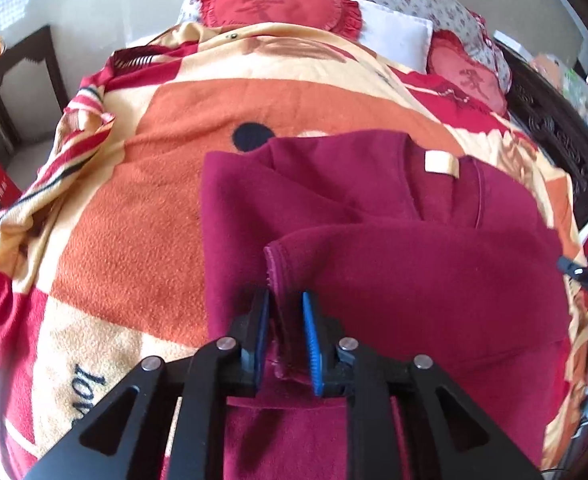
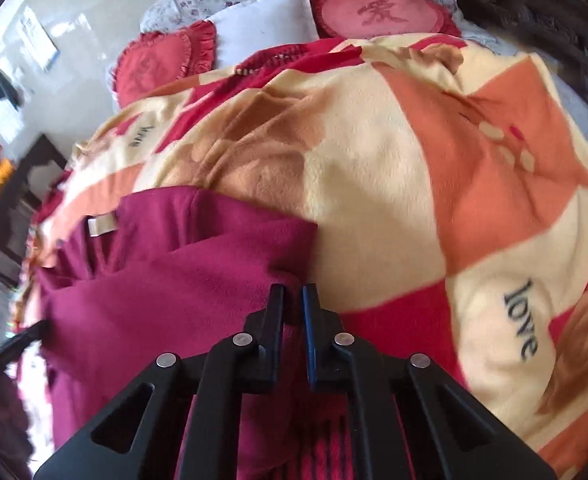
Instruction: Fold small clothes
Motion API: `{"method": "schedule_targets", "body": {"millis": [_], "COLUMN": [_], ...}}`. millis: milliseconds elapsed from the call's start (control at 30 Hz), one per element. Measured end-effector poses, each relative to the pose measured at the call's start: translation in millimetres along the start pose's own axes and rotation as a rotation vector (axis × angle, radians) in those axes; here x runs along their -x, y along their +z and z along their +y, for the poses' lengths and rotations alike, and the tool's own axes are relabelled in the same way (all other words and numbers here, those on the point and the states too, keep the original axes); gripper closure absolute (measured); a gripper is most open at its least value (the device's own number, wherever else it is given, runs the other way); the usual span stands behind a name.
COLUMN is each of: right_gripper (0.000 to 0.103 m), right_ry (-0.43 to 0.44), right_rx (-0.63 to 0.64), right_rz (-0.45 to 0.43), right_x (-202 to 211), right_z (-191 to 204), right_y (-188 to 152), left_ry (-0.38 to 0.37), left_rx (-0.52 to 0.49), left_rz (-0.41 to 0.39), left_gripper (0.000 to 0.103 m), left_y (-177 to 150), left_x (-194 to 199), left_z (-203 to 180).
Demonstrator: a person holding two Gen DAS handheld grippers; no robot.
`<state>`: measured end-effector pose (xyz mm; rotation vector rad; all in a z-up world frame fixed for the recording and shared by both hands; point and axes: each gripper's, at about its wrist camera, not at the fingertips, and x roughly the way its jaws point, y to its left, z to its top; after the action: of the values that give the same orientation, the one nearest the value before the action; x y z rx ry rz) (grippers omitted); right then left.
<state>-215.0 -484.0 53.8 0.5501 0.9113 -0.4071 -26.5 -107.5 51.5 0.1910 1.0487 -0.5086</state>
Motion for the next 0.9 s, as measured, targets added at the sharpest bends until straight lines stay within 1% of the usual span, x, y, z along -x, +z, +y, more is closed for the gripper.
{"method": "schedule_targets", "body": {"millis": [33, 67, 100, 133, 167, 200, 233, 300, 367, 400, 433, 467, 533, 567, 600, 667, 733, 767, 833, 867, 900], "right_gripper": [0.103, 0.098, 0.083, 0.078, 0.078, 0.078, 0.082, 0.099, 0.099, 0.098, 0.098, 0.098, 0.098, 0.098, 0.098, 0.098, 0.098, 0.098, 0.099, 0.101, 0.103], "right_ry": [0.02, 0.04, 0.071, 0.099, 0.128, 0.148, 0.135, 0.026, 0.053, 0.055, 0.043, 0.029, 0.004, -0.001, 0.012, 0.031, 0.029, 0.014, -0.05, -0.062, -0.065], "right_rx": [0.013, 0.022, 0.024, 0.02, 0.014, 0.015, 0.034, 0.069, 0.009, -0.017, -0.02, -0.017, 0.015, 0.037, 0.064, 0.093, 0.12, 0.134, 0.153, 0.148, 0.135], "right_rz": [-0.014, -0.016, -0.005, 0.006, 0.019, 0.052, 0.089, 0.147, 0.133, 0.12, 0.1, 0.073, 0.009, -0.011, -0.022, -0.016, 0.0, 0.007, 0.043, 0.061, 0.057], "right_x": [8.2, 14.2, 20.8, 23.3, 23.9, 20.2, 13.3, -3.3, -3.5, 1.6, 7.7, 15.2, 29.7, 33.9, 34.9, 29.5, 14.1, 5.8, -18.8, -29.3, -36.7], "right_z": [0.3, 0.1, -0.6, -0.5, 0.8, 2.2, 3.7, 5.4, -2.9, -4.6, -3.3, -0.4, 10.8, 17.7, 26.0, 37.5, 48.4, 51.2, 54.2, 51.6, 49.0], "right_y": [-4.6, -8.9, -15.2, -19.4, -24.1, -30.4, -35.9, -48.9, -53.5, -53.1, -52.1, -50.3, -43.9, -39.6, -33.6, -26.1, -17.5, -15.6, -9.9, -7.8, -5.8], "left_ry": [0.003, 0.0, -0.004, -0.007, -0.007, -0.005, -0.002, 0.002, 0.009, 0.015, 0.019, 0.025, 0.054, 0.074, 0.096, 0.112, 0.111, 0.114, 0.128, 0.124, 0.122], "left_rx": [0.0, 0.007, 0.014, 0.025, 0.031, 0.033, 0.033, 0.027, 0.021, 0.018, 0.017, 0.016, 0.007, 0.0, -0.01, -0.013, -0.006, -0.004, -0.002, 0.001, 0.005], "left_rz": [0.0, 0.003, 0.006, 0.01, 0.012, 0.013, 0.013, 0.018, 0.023, 0.022, 0.018, 0.011, -0.017, -0.034, -0.046, -0.043, -0.028, -0.023, -0.01, -0.006, -0.002], "left_gripper": [0.086, 0.086, 0.086, 0.086, 0.086, 0.086, 0.085, 0.084, 0.082, 0.077, 0.07, 0.065, 0.045, 0.042, 0.038, 0.038, 0.038, 0.038, 0.038, 0.038, 0.036], "left_y": [-0.5, -0.7, -0.5, -0.3, -0.1, 0.0, -0.1, -1.3, -2.6, -3.7, -3.9, -4.2, -4.1, -4.0, -3.7, -3.3, -3.1, -3.4, -4.4, -4.8, -5.0], "left_x": [-1.3, -2.8, -4.1, -5.9, -7.3, -7.9, -8.4, -8.0, -3.8, 1.3, 4.0, 7.9, 14.9, 16.9, 17.3, 13.7, 7.2, 3.6, -5.8, -8.1, -10.7], "left_z": [0.1, 1.5, 2.8, 4.4, 5.1, 5.5, 5.3, 4.7, 5.0, 5.9, 6.4, 7.0, 6.7, 5.7, 4.3, 3.5, 4.0, 4.7, 6.6, 7.5, 8.9]}}
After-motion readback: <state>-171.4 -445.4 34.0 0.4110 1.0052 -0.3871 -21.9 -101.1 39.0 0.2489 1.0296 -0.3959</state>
